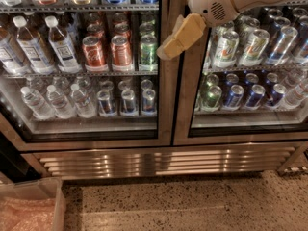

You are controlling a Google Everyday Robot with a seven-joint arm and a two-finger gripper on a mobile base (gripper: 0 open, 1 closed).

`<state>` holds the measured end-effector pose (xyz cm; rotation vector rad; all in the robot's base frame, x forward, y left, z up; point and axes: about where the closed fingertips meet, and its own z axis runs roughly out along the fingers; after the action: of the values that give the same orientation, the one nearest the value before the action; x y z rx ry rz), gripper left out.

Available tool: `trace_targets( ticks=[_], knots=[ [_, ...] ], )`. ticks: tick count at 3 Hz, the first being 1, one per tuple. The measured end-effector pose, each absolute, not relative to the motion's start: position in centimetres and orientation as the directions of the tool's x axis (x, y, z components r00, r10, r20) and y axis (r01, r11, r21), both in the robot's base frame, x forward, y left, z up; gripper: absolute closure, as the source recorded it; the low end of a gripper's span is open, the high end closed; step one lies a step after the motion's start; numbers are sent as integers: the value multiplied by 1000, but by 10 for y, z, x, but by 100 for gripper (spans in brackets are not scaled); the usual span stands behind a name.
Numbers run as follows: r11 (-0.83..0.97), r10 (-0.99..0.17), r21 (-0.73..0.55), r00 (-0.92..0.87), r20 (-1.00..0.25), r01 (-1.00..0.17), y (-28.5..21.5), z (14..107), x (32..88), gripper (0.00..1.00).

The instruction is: Open left fridge door

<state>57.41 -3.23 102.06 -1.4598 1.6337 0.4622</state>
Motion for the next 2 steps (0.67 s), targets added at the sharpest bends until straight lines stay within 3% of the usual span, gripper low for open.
trace_targets(
  ticks=[2],
  knots=[
    [215, -596, -260, 84, -799, -941, -29, 1020, 571, 0]
  ],
)
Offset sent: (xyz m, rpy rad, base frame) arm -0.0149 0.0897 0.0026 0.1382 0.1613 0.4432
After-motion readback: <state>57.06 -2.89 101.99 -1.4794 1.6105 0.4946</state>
